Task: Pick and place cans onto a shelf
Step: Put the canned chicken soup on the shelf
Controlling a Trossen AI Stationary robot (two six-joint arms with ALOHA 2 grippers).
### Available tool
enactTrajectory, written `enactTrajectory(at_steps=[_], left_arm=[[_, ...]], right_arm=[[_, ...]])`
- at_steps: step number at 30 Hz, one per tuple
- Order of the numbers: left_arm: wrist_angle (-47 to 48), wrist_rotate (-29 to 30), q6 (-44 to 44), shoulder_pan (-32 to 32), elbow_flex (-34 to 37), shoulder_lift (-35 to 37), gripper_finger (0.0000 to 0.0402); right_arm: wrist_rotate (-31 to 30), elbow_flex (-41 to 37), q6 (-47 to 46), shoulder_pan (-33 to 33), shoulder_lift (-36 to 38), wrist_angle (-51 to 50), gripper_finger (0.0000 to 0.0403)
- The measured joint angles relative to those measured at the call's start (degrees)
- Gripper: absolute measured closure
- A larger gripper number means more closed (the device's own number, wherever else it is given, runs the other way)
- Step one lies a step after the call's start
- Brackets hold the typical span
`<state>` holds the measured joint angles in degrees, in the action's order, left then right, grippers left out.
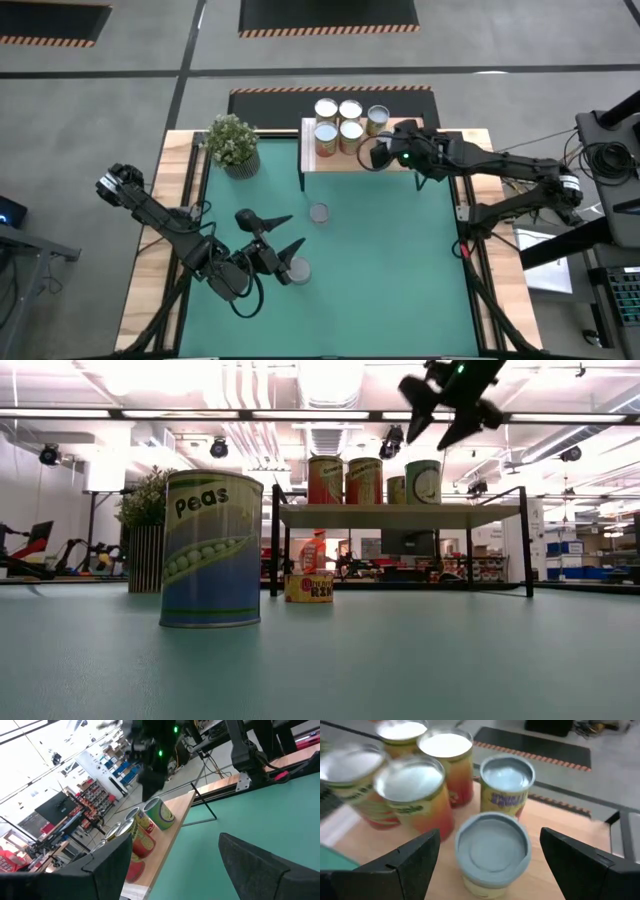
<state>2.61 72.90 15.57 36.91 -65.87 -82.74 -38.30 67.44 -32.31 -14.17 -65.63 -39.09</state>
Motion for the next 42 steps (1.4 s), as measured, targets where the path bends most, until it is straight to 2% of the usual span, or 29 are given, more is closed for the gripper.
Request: enactTrajectory(at_steps=[7, 11, 14, 18, 23, 32, 37, 42], left_arm=[[0.0, 0.0, 0.0, 0.0, 0.0, 0.0, 0.0122], [0.02, 0.0, 0.02, 0.0, 0.0, 0.0, 0.0122], [0.02, -0.01, 0.02, 0.0, 0.0, 0.0, 0.0122], [0.02, 0.0, 0.46, 0.0, 0.0, 0.0, 0.0122], [0.0, -0.02, 0.46, 0.0, 0.0, 0.0, 0.0122], [0.02, 0.0, 0.46, 0.0, 0.0, 0.0, 0.0122], [0.02, 0.0, 0.46, 0.0, 0.0, 0.0, 0.0122], [0.02, 0.0, 0.7, 0.0, 0.0, 0.0, 0.0122]], right_arm=[[7.3, 2.47, 2.85, 0.78, 6.32, -7.14, 0.0077], [7.93, 2.13, 2.38, 0.47, 8.75, -15.42, 0.0085], [6.65, 1.01, 1.08, 0.15, 10.0, -18.94, 0.0118], [6.83, -1.42, 1.39, 0.17, 10.78, -18.88, 0.0184], [5.88, -6.49, 2.38, 0.13, 10.34, -15.48, 0.0264], [3.93, -14.15, 9.38, 0.15, 10.34, 0.73, 0.0378], [6.77, -14.38, 9.81, 0.15, 10.34, 2.94, 0.0394], [6.86, -14.53, 10.76, 0.15, 9.16, 5.11, 0.0394]])
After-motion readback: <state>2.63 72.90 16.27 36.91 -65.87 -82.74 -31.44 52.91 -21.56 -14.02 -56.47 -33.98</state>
